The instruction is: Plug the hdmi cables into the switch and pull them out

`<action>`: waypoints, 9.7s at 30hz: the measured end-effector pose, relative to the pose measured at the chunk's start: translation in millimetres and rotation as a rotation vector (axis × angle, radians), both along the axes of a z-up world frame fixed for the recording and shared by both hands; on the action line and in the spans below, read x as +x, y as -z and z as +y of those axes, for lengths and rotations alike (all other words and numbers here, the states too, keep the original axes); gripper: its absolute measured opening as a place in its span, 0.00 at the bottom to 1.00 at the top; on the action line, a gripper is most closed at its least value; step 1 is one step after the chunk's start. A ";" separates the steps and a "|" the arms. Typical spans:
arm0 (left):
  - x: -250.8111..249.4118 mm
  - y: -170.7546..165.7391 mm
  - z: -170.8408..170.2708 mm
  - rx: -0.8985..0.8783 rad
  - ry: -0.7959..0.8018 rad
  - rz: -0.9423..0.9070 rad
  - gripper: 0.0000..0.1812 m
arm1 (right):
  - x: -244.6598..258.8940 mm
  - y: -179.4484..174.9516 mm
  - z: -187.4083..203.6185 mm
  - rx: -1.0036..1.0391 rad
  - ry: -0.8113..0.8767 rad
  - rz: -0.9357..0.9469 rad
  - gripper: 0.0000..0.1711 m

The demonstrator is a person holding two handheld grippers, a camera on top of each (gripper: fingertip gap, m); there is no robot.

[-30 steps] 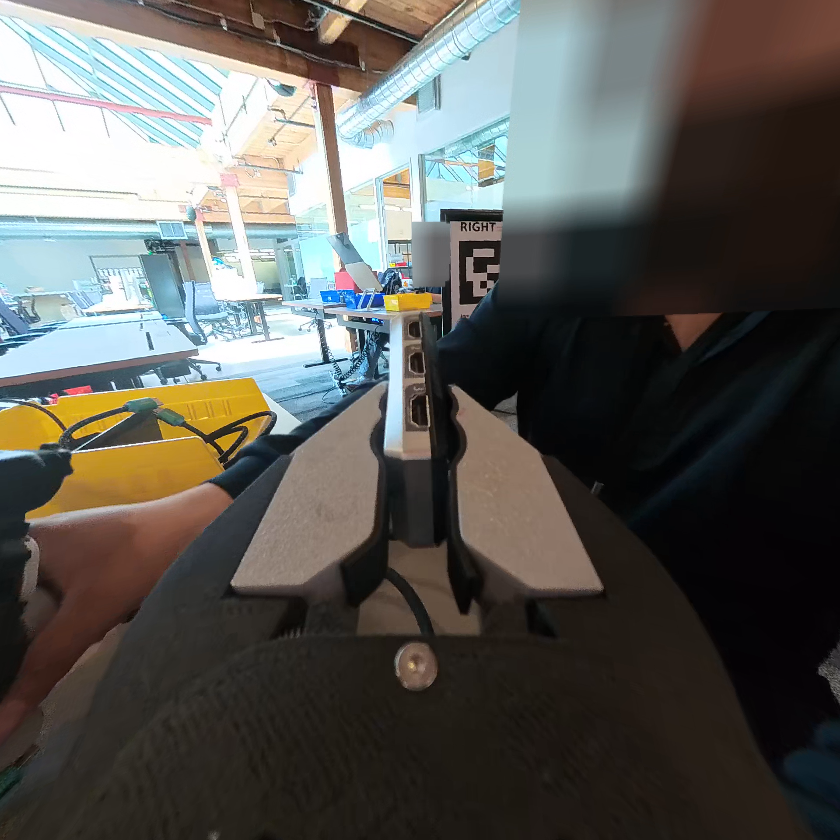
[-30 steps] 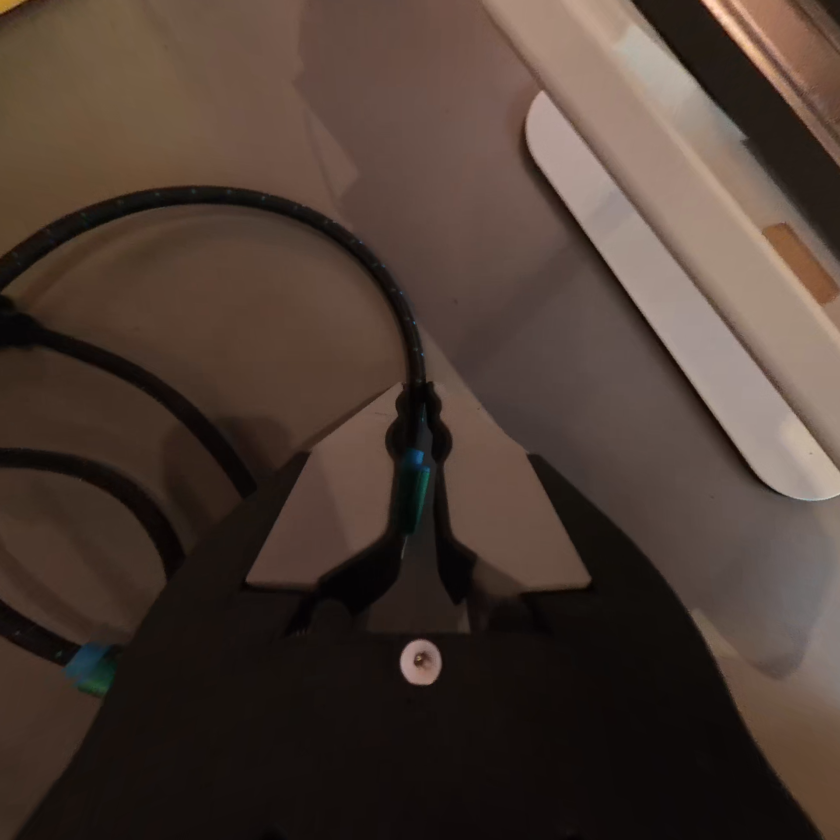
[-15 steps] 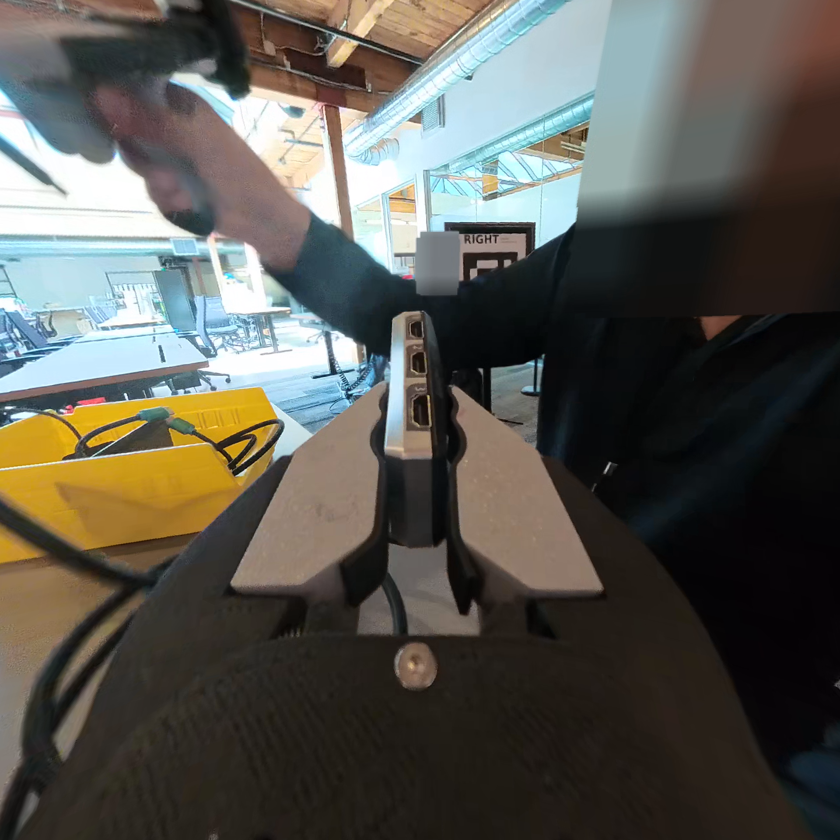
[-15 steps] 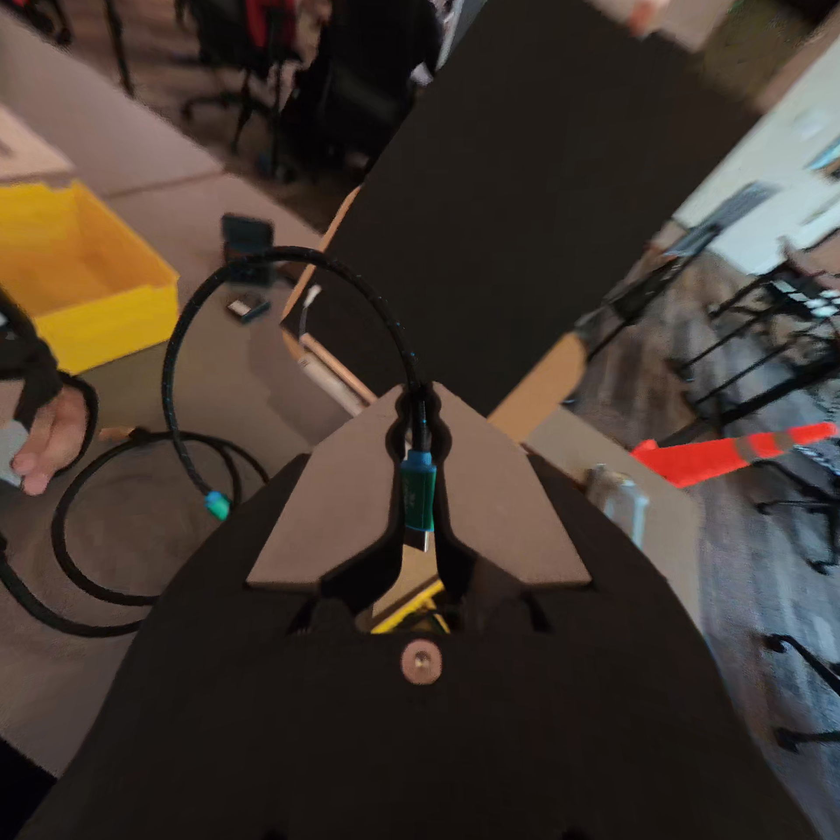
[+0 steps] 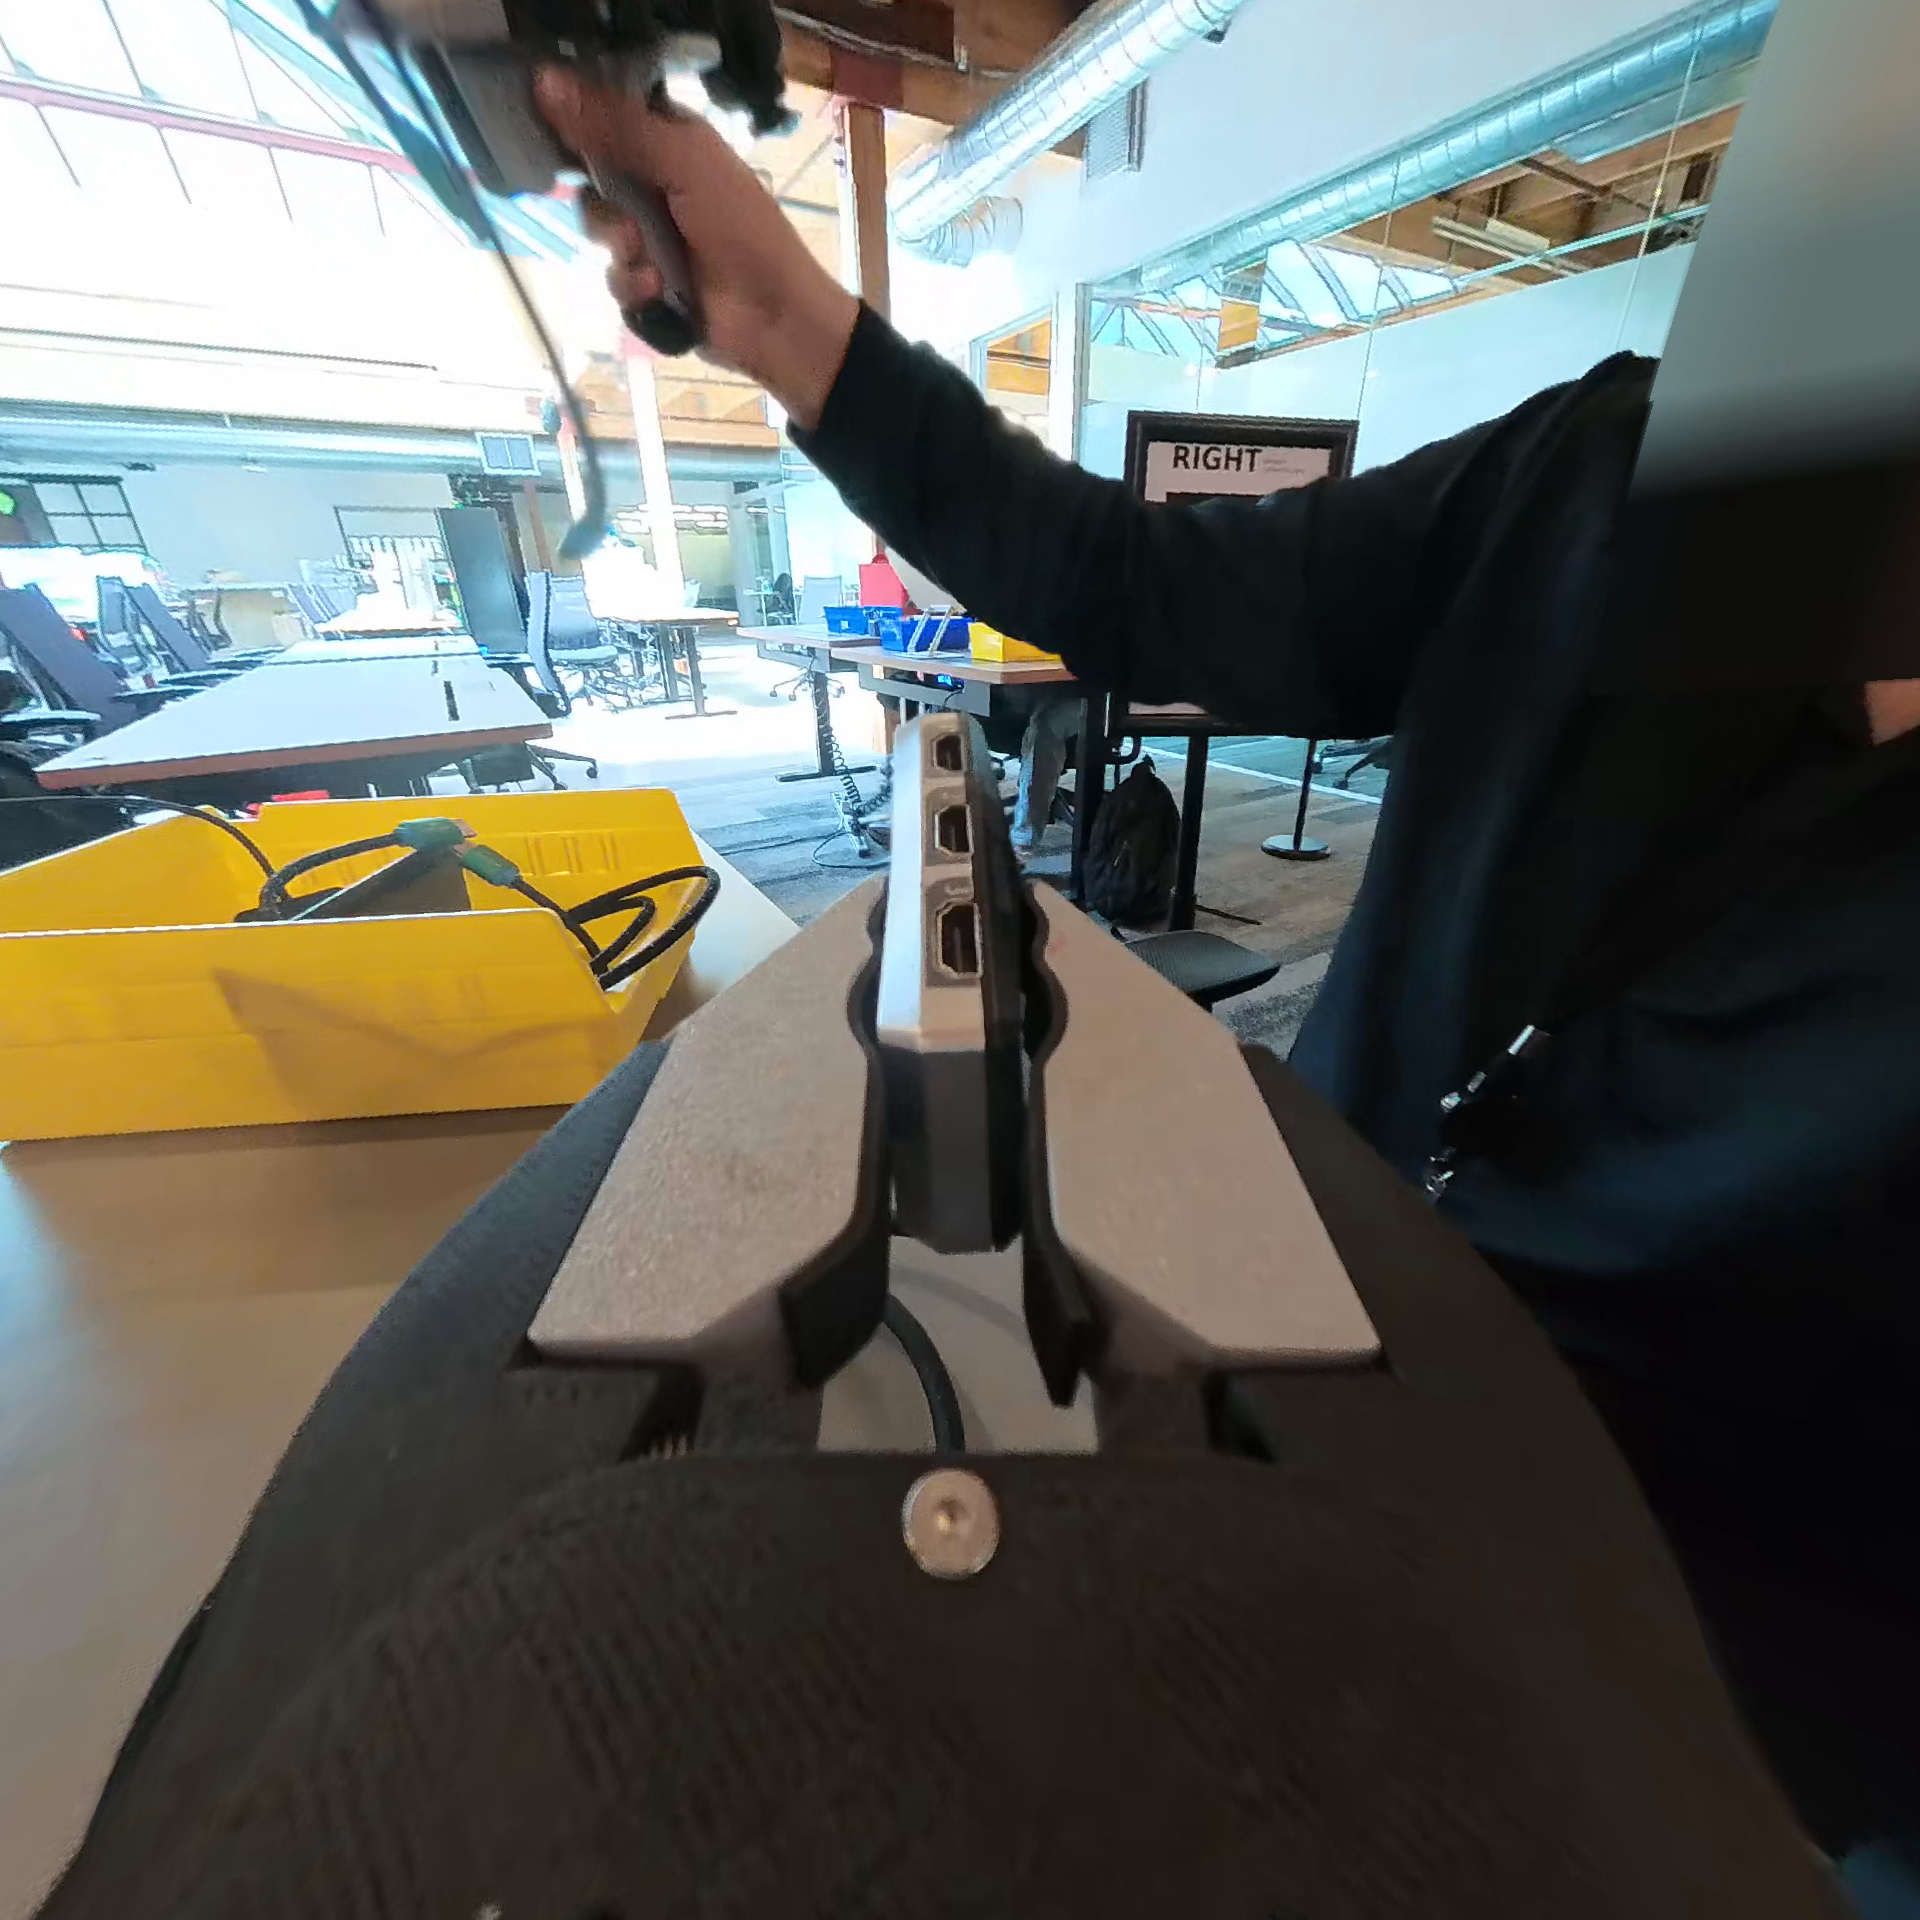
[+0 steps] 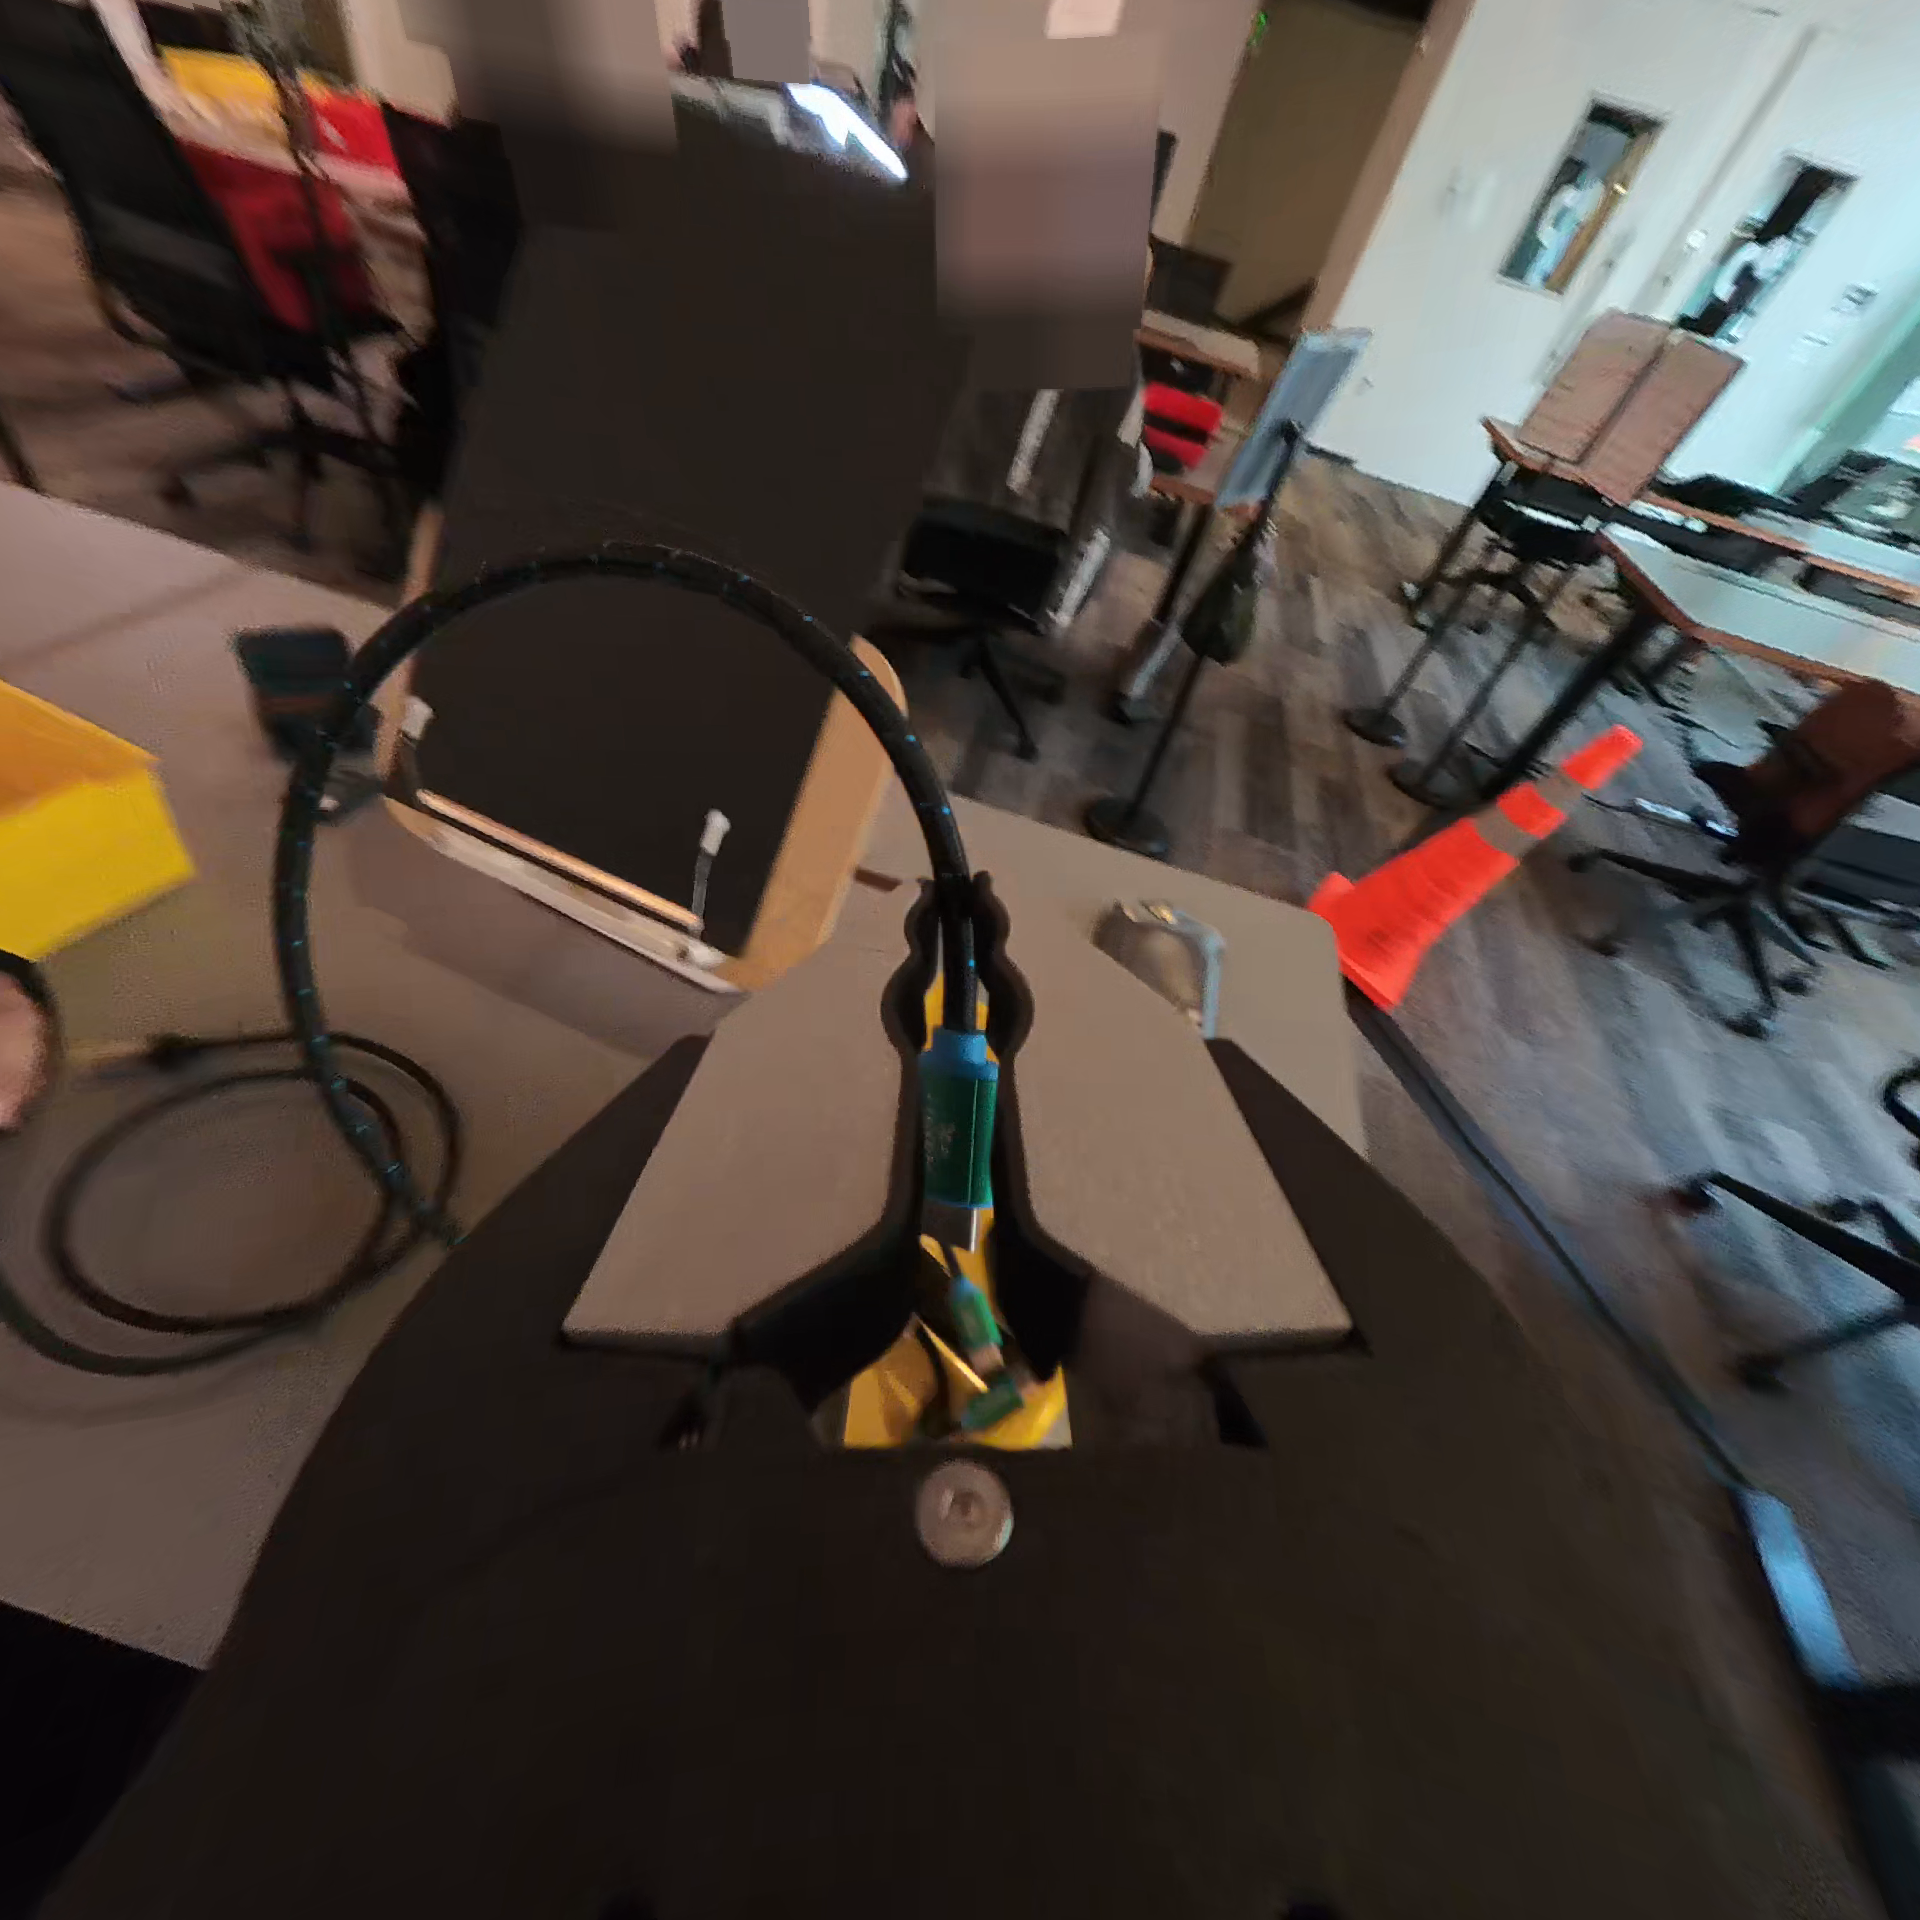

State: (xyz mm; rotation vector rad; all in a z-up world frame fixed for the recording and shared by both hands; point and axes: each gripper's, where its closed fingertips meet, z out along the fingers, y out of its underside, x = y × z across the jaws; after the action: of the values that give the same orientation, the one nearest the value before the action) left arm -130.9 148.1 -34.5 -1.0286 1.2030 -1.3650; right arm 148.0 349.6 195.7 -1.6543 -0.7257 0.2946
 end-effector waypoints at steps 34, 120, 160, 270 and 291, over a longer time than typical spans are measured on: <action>-5.2 13.3 72.6 -0.165 -0.337 0.006 0.11 | -17.9 254.0 -60.4 -0.740 -0.395 -0.687 0.13; -19.2 37.7 116.5 -0.327 -0.549 0.008 0.00 | -55.0 303.7 138.2 -0.822 -0.082 -0.590 0.09; -68.2 90.7 170.3 -0.278 -1.122 0.288 0.33 | -319.7 302.2 6.1 -0.141 -0.528 0.190 0.60; 136.5 55.2 10.2 0.149 -1.329 0.469 0.02 | -42.2 228.3 -149.0 -0.178 -0.270 0.126 0.27; -15.6 64.6 -67.0 -0.093 -1.409 0.567 0.33 | -101.4 323.5 -150.9 -0.177 -0.165 -0.425 0.51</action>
State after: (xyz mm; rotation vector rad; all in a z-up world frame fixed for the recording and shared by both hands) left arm -146.5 81.0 -99.1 -1.8535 0.4529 -0.0008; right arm 46.7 198.7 -127.7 -1.8518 -1.1868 0.1250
